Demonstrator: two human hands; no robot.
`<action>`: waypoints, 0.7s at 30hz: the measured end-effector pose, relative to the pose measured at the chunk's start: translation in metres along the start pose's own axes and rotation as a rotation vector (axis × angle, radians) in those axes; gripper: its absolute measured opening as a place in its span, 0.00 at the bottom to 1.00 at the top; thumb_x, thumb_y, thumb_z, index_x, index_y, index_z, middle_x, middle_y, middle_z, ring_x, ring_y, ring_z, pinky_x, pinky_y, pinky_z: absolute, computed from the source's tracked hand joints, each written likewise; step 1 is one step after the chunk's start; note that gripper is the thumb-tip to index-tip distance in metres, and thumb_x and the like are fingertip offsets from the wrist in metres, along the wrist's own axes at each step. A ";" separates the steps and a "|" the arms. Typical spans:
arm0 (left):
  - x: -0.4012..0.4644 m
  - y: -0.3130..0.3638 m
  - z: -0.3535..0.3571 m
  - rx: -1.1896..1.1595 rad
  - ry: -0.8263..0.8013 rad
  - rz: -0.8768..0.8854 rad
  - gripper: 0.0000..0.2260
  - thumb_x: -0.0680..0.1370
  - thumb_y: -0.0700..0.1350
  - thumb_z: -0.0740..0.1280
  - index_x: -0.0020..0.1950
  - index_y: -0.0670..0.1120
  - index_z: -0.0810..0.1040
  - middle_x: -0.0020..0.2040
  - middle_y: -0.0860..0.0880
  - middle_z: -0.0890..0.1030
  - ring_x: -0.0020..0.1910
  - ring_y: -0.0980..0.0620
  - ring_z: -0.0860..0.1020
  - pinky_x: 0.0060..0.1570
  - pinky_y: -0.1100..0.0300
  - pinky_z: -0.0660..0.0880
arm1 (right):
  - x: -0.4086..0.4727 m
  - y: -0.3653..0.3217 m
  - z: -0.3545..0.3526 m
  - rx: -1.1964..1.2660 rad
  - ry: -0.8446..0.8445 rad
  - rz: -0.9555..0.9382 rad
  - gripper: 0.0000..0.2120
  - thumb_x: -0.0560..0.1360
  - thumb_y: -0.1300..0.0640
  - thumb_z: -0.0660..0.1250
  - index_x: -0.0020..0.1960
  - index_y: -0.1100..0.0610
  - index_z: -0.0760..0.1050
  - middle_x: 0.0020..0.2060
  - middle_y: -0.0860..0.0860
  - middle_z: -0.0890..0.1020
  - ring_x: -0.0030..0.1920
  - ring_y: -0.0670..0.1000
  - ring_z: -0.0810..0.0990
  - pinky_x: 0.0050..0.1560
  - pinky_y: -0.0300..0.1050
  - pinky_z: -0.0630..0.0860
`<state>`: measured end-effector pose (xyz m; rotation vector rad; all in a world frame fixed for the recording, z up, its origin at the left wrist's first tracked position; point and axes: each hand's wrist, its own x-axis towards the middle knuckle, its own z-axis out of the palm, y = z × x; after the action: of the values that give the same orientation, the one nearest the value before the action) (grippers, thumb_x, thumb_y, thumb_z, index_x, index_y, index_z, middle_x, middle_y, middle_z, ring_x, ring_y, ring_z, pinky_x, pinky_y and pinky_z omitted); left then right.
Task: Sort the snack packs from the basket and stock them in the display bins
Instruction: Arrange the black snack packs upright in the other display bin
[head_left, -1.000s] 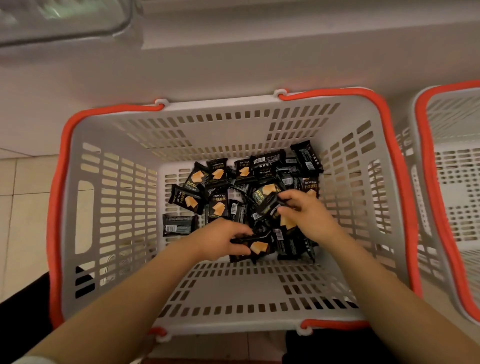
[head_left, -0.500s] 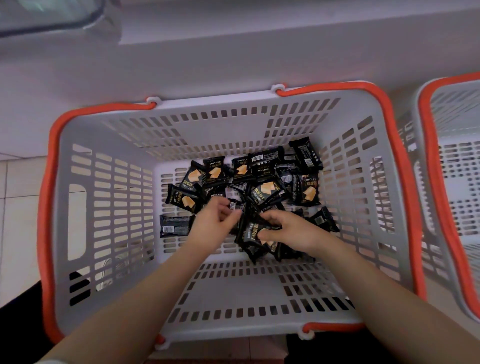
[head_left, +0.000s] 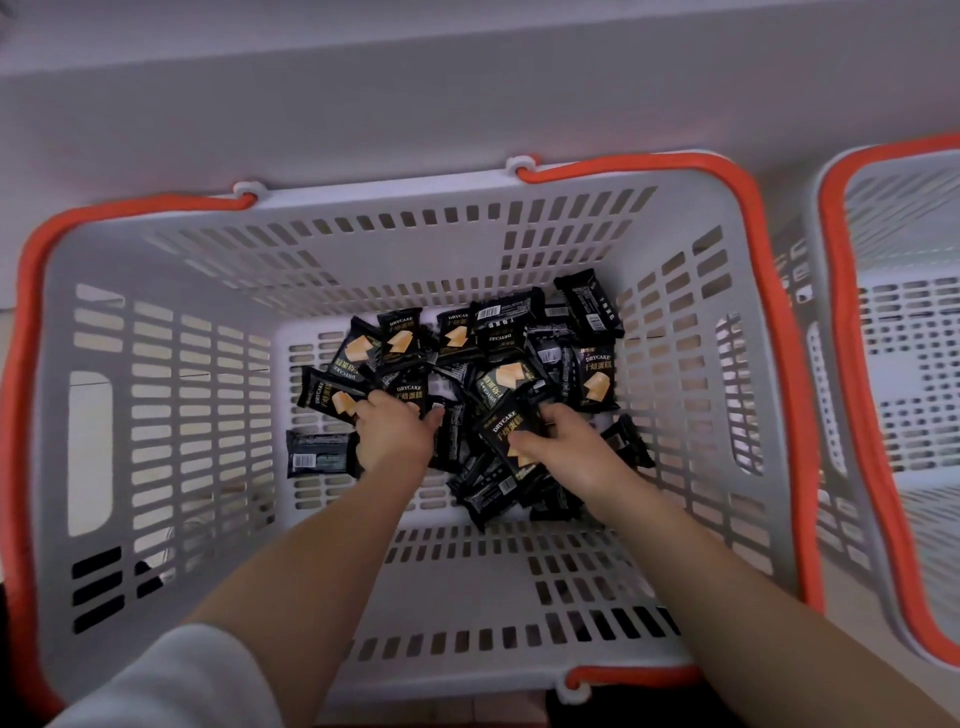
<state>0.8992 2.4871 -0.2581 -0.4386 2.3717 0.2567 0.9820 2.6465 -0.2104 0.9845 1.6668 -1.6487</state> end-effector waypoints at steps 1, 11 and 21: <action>0.003 -0.001 -0.001 -0.026 -0.019 0.001 0.30 0.74 0.55 0.68 0.65 0.37 0.62 0.68 0.37 0.62 0.63 0.39 0.70 0.53 0.46 0.75 | -0.001 0.000 0.000 -0.008 -0.005 -0.009 0.10 0.75 0.52 0.67 0.53 0.48 0.67 0.45 0.43 0.76 0.45 0.40 0.74 0.38 0.33 0.67; -0.043 -0.034 -0.070 -0.699 -0.478 0.071 0.04 0.78 0.47 0.63 0.52 0.49 0.71 0.48 0.48 0.76 0.44 0.50 0.77 0.41 0.59 0.76 | -0.060 -0.043 -0.010 0.138 0.075 -0.186 0.10 0.74 0.57 0.69 0.50 0.48 0.70 0.48 0.45 0.79 0.47 0.42 0.78 0.42 0.35 0.71; -0.154 -0.013 -0.175 -1.345 -0.749 0.514 0.12 0.80 0.40 0.53 0.55 0.44 0.75 0.46 0.42 0.84 0.39 0.49 0.82 0.43 0.53 0.78 | -0.177 -0.113 -0.008 0.276 -0.037 -0.501 0.13 0.73 0.69 0.65 0.54 0.55 0.73 0.48 0.50 0.83 0.49 0.47 0.82 0.53 0.41 0.77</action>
<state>0.9052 2.4600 -0.0263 -0.2098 1.2323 1.8914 0.9868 2.6419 -0.0004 0.6799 1.7912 -2.2559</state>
